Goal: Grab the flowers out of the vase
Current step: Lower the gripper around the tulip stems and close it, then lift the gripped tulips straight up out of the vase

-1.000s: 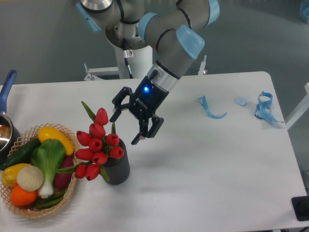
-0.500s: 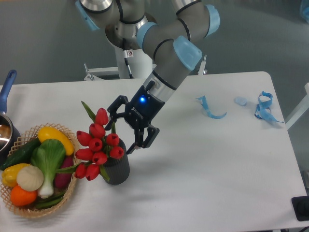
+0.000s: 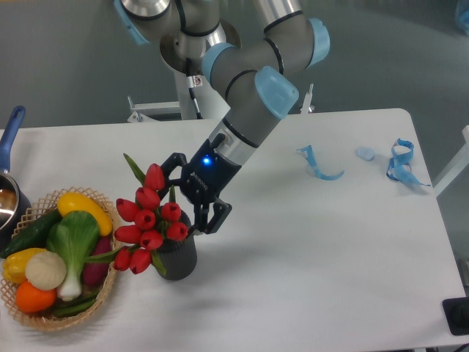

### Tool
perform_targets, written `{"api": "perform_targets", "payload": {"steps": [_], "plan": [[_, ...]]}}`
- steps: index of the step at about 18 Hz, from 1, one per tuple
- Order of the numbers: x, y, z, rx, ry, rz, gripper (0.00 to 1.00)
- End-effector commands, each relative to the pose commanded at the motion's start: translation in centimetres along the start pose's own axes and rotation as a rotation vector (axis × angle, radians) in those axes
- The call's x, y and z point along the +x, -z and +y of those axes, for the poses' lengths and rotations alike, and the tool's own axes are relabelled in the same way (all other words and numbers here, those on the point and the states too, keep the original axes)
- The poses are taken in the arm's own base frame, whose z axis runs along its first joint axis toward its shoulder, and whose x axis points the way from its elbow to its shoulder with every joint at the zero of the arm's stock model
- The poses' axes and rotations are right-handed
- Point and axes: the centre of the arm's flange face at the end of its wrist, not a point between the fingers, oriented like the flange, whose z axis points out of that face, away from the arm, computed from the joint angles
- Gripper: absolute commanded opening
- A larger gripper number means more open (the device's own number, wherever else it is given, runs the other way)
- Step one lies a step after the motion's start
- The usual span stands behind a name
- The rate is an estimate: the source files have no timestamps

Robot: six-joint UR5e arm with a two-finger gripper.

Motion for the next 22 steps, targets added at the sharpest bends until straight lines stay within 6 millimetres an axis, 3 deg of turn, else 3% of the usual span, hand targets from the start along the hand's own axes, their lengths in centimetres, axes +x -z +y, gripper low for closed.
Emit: {"api": "perform_targets", "payload": {"steps": [4, 5, 6, 8, 11, 12, 16, 19, 22], "plan": [[0.0, -0.6, -0.3, 0.000, -0.008, 0.010, 0.99], [-0.1, -0.7, -0.3, -0.001, -0.006, 0.011, 0.93], [-0.2, -0.7, -0.3, 0.000, -0.008, 0.010, 0.74], [-0.4, -0.5, -0.6, 0.002, -0.011, 0.007, 0.66], [-0.5, -0.3, -0.8, 0.012, -0.009, 0.006, 0.38], [-0.6, -0.2, -0.8, 0.015, -0.008, 0.003, 0.35], [-1.5, 1.1, -2.0, 0.026, 0.015, -0.022, 0.33], [-1.1, 1.7, -2.8, 0.046, 0.028, -0.024, 0.33], [0.1, 3.9, -5.3, 0.098, 0.053, -0.038, 0.34]]}}
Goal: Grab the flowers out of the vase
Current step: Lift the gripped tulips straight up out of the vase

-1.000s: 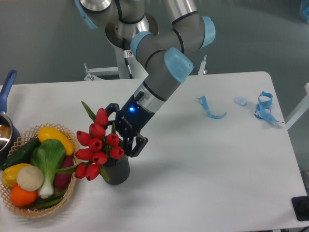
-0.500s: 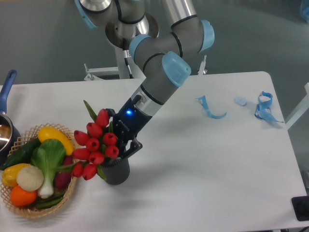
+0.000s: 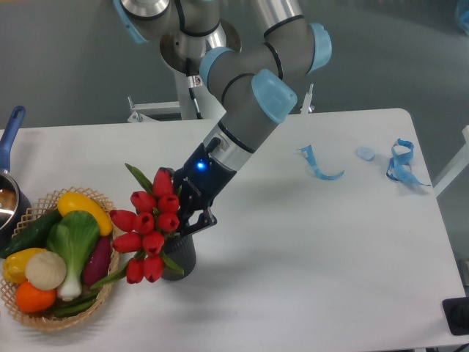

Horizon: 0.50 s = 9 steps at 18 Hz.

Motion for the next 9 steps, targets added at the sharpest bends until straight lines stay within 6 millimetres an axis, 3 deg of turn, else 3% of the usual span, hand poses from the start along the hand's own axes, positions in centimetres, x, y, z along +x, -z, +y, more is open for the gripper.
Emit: {"api": "perform_targets", "payload": {"steps": [5, 9], "plan": [[0.9, 3.8, -4.3, 0.074, 0.050, -0.033, 0.37], [0.9, 5.5, -7.1, 0.098, 0.082, -0.057, 0.37]]}}
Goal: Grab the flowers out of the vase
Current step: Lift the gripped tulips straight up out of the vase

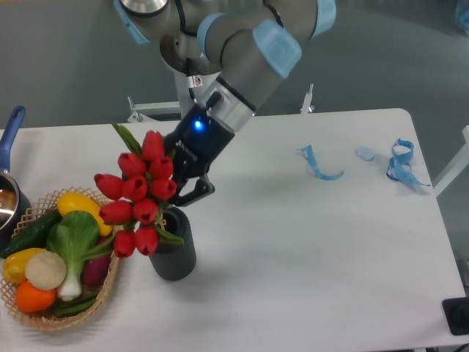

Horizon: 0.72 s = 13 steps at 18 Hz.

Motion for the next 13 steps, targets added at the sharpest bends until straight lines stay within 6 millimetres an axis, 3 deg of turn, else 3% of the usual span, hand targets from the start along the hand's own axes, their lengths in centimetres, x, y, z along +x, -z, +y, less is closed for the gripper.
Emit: {"api": "perform_targets", "payload": {"steps": [4, 9, 13], "plan": [[-0.2, 1.3, -2.6, 0.041, 0.011, -0.007, 0.37], [-1.2, 4.4, -6.6, 0.080, -0.018, -0.059, 0.37], [-2.3, 6.6, -8.0, 0.101, 0.009, -0.098, 0.37]]}}
